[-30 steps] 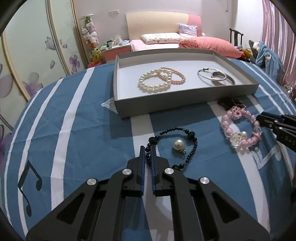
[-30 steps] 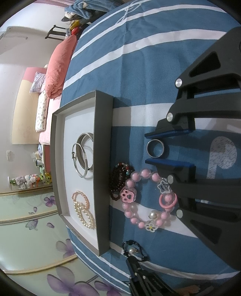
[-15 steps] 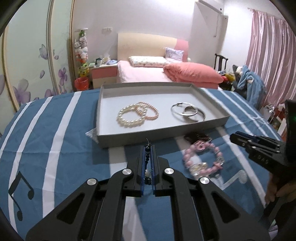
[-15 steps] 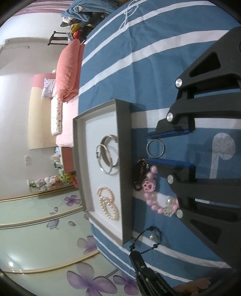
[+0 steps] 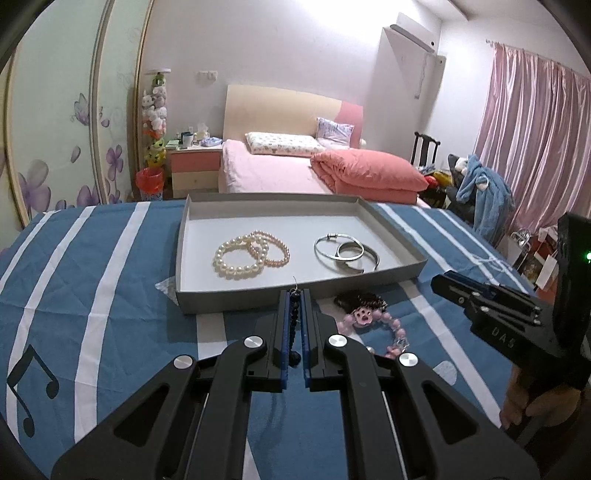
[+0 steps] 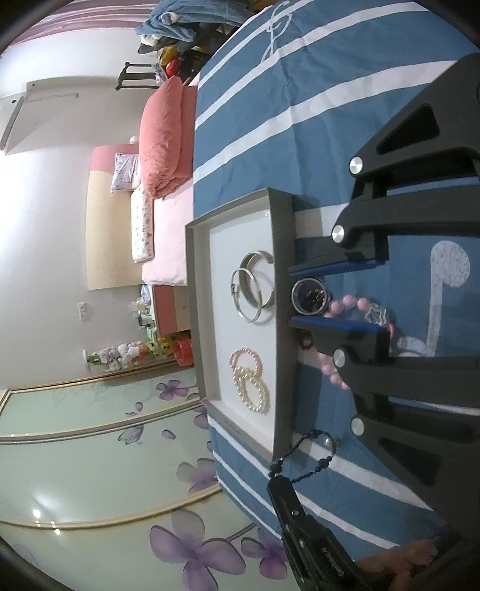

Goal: Organize jewelry
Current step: 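Grasp the silver ring with the right tool while the left tool grasps the black beaded bracelet, then carry the ring and black bracelet into the grey tray and open both tools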

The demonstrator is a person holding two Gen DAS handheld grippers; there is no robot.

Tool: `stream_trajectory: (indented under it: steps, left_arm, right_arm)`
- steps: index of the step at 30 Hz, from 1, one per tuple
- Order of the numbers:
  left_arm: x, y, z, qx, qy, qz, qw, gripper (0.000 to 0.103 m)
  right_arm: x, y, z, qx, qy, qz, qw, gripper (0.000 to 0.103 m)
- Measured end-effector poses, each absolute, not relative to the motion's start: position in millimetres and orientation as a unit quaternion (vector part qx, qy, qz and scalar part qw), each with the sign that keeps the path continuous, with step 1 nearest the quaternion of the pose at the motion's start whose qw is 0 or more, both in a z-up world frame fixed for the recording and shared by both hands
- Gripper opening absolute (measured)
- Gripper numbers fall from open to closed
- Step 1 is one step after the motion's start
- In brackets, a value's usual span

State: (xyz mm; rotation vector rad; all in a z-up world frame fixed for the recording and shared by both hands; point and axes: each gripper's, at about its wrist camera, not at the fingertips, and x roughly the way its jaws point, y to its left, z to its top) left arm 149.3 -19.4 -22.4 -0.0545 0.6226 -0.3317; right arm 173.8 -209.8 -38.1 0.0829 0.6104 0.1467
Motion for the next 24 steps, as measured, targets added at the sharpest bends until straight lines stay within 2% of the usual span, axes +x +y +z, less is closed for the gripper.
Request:
stream_trajectory:
  steps: [11,24]
  left_arm:
    - [129,-7,-9,-0.049,0.266,-0.133,0.953,0.006]
    - [111,-17,-4,0.001,0.217,-0.079,0.973,0.006]
  right_arm:
    - [160,-195,-22,0.031,0.258,0.069,0.963,0.022]
    - [142,-184,-9,0.0,0.188,0.048,0.981,0.022]
